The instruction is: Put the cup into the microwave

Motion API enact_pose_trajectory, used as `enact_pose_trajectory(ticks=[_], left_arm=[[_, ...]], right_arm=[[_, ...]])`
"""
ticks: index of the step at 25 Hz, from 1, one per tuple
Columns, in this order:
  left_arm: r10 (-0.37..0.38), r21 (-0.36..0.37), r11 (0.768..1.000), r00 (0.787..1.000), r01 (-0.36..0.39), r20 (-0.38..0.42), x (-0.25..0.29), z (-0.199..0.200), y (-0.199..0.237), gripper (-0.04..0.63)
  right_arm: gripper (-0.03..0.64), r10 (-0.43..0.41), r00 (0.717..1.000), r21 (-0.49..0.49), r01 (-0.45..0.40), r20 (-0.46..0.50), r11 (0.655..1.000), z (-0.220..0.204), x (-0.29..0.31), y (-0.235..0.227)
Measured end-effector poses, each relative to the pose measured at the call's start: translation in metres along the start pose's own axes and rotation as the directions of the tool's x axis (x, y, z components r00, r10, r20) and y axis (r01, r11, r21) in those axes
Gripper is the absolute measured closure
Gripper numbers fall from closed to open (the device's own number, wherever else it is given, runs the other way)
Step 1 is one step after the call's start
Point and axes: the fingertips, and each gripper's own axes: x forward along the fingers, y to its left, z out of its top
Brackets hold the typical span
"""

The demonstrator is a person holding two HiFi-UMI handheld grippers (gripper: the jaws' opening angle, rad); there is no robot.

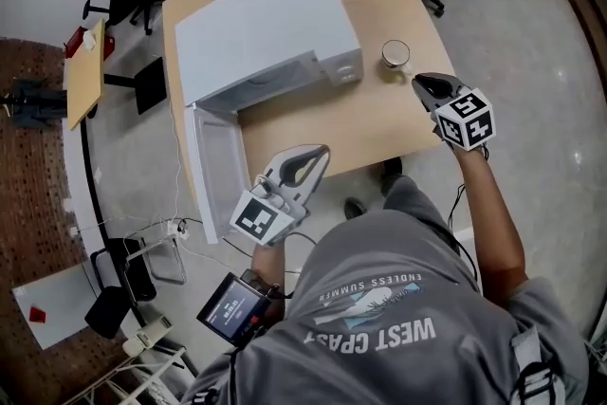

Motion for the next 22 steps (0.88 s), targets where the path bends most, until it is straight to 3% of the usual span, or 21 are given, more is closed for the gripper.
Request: enact_pose_trajectory(ticks=[4,6,7,13,15,17,22], left_arm=[[0.034,-0.037,0.999,0.998,-0.036,-0.050,0.028,-0.017,0.020,0.572],[0.052,-0.058,0.997,0.996,-0.056,-0.066,0.039,-0.024,0.028,0.572],[0.060,-0.066,0.996,0.996,-0.065,-0.071,0.044,-0.026,0.032,0.572],[0.111,-0.116,0.986,0.989,-0.122,-0.098,0.059,-0.042,0.045,0.572],[0.126,-0.125,0.983,0.987,-0.138,-0.105,0.060,-0.045,0.049,0.572],[0.136,-0.122,0.981,0.985,-0.149,-0.108,0.060,-0.048,0.050,0.572],[0.153,-0.121,0.979,0.984,-0.164,-0.096,0.055,-0.049,0.046,0.572]], right_arm=[[0.587,-0.015,0.991,-0.013,0.013,-0.135,1.000,-0.045,0.054,-0.054],[0.524,-0.004,0.980,-0.010,0.002,-0.200,1.000,-0.068,0.077,-0.073],[0.495,0.006,0.974,-0.009,-0.009,-0.226,1.000,-0.077,0.088,-0.079],[0.486,0.040,0.941,-0.087,-0.073,-0.336,0.993,-0.112,0.133,-0.089],[0.488,0.007,0.938,-0.134,-0.057,-0.347,0.989,-0.113,0.140,-0.094],[0.531,-0.022,0.941,-0.159,-0.034,-0.338,0.987,-0.109,0.142,-0.100],[0.538,-0.019,0.953,-0.126,-0.020,-0.302,0.992,-0.103,0.136,-0.097]])
